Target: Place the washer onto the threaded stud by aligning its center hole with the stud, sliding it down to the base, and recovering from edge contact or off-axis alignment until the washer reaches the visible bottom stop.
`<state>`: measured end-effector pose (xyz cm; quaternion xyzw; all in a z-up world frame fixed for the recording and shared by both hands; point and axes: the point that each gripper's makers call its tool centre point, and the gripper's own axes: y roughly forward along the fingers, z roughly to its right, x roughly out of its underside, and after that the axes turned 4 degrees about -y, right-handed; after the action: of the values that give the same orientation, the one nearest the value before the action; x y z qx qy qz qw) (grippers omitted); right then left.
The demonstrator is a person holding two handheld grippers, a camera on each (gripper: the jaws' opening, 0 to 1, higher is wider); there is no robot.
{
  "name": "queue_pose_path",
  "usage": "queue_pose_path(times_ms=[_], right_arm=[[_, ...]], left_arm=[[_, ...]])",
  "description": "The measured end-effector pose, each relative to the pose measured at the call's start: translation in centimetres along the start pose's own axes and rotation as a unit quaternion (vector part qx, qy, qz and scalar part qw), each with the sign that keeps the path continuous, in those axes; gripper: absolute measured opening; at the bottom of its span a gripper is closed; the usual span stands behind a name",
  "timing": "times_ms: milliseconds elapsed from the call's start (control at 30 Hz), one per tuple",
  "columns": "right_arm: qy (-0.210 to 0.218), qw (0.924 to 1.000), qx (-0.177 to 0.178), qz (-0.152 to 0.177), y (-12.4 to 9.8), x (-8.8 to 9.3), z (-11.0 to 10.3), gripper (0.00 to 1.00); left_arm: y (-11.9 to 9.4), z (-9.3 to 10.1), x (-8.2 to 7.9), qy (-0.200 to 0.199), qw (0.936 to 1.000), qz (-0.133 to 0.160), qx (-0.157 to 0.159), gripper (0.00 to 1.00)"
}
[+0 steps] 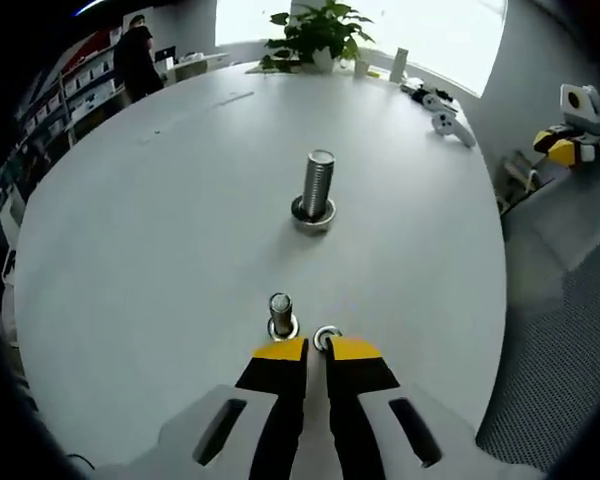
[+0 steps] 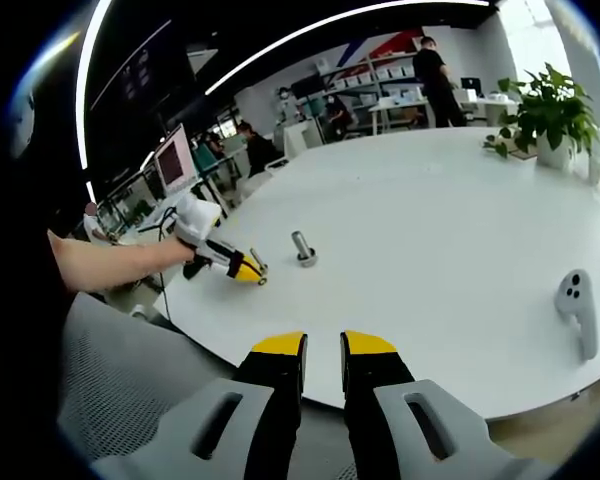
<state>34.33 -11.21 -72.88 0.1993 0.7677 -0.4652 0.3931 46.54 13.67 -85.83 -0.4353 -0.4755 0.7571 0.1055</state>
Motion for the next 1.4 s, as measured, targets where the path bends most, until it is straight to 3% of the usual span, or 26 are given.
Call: queue_pose_path(times_ms=[267,400,533,600,800,900,1167,1400], right_arm=[[0.002,1.0000,0.001,0.004,0.0,-0.1,0.0,0.16],[0.003,1.0000,0.001,0.005,-0.1,-0.1,0.0,0.16],[0.003,1.0000,0.001,0.006,0.0,-0.1,0.1,0.16],[0.004,1.0000,0.001,0.006,0.0,-0.2,0.0,0.16],[0.003,1.0000,0.000,0.005,0.0,-0.1,0.0,0.16],[0.003,1.0000,0.000,0.006,0.0,-0.2,0.0,0.16],[0.004,1.0000,0.000,0.009,0.0,-0.3,-0.1,0.16],[0.002,1.0000,0.000,0.007,-0.1,-0.2,-0.1,0.16]], left_arm=[[0.2,0.2,0.0,0.017,0.9998,-0.006,-0.001,0.04],[0.2,0.3,0.2,0.063,0.9978,-0.010,-0.015,0.04],[0.3,0.2,0.0,0.131,0.9906,-0.011,-0.039,0.01],[0.4,0.5,0.2,0.120,0.9920,-0.010,-0.037,0.01],[-0.1,0.4,0.5,0.165,0.9851,-0.015,-0.046,0.00],[-0.7,0.8,0.2,0.144,0.9889,-0.002,-0.038,0.00],[-2.2,1.0,0.0,0.125,0.9910,0.014,-0.046,0.00],[-3.9,0.7,-1.3,0.107,0.9921,0.036,-0.054,0.00]])
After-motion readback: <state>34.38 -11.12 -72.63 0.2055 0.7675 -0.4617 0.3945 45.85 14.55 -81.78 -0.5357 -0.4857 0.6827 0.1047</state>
